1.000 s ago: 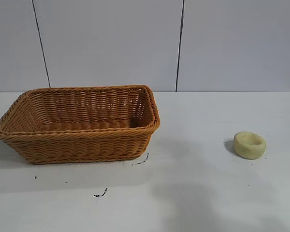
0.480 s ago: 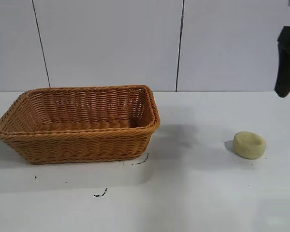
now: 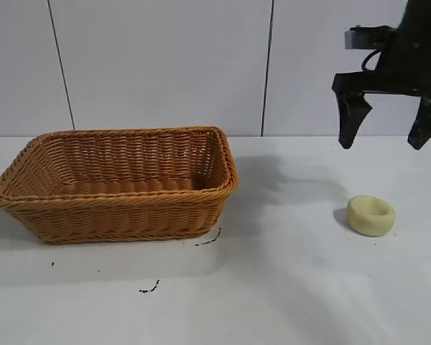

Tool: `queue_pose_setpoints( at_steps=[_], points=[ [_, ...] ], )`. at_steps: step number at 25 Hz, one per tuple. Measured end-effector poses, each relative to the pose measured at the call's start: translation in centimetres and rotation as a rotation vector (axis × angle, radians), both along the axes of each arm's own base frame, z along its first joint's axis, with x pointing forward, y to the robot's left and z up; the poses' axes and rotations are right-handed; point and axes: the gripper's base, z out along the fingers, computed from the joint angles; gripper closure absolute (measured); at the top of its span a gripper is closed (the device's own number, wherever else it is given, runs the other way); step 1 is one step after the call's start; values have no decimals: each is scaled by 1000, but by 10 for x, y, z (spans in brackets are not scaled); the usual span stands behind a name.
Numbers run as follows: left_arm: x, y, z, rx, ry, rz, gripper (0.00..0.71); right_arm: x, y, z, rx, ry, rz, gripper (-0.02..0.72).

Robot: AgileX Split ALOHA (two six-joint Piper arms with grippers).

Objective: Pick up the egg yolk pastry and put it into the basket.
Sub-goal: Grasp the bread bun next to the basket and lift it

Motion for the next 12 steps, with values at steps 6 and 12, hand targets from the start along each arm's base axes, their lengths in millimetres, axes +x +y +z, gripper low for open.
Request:
queue_pose_setpoints(
  at_steps=[6,12],
  points=[
    [0,0,0,0,0,0,17,3,3,-27,-17,80,-8,8],
    [0,0,0,0,0,0,17,6,1,-49,-45,130,1,8]
  ],
)
